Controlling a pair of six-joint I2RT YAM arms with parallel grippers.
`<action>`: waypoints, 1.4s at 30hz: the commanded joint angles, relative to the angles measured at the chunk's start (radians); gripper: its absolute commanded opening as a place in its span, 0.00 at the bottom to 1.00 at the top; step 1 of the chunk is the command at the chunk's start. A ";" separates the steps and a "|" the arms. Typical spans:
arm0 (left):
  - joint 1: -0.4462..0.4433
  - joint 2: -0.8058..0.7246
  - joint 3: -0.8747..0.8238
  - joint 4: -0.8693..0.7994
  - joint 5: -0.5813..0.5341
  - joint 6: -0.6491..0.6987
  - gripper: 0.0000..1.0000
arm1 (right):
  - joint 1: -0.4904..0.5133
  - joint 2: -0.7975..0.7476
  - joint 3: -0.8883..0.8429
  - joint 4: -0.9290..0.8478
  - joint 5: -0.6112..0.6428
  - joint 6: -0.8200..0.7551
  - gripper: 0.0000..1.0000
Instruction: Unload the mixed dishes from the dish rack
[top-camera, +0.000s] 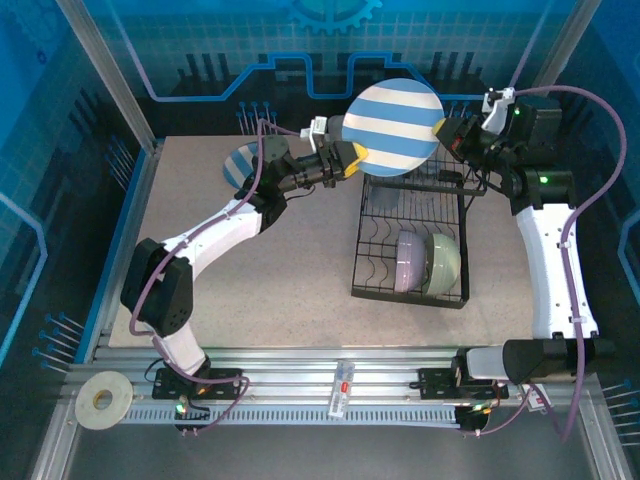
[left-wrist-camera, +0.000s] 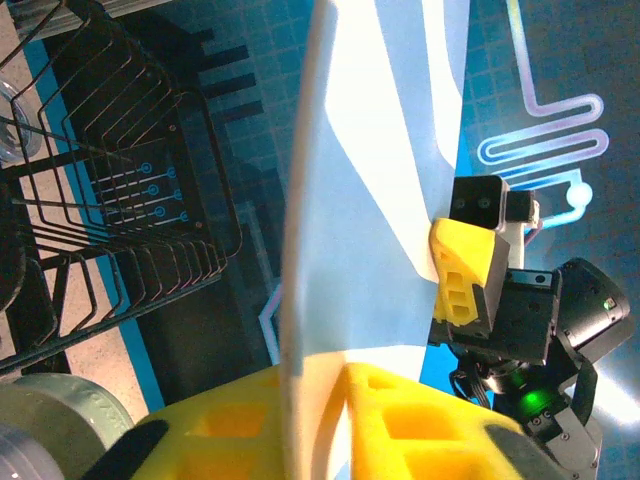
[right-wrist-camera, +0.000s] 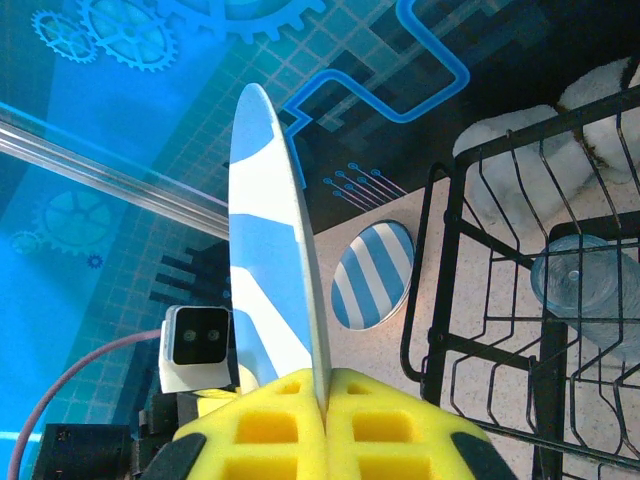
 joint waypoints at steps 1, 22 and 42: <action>-0.006 -0.034 -0.019 0.031 -0.025 -0.006 0.13 | 0.005 -0.036 0.003 0.058 -0.067 0.021 0.00; 0.025 -0.121 -0.020 -0.033 -0.064 0.000 0.00 | 0.015 -0.056 -0.037 0.114 -0.052 0.011 0.93; 0.517 -0.215 -0.112 -0.199 0.041 0.068 0.00 | 0.041 -0.094 0.012 -0.035 0.063 -0.106 1.00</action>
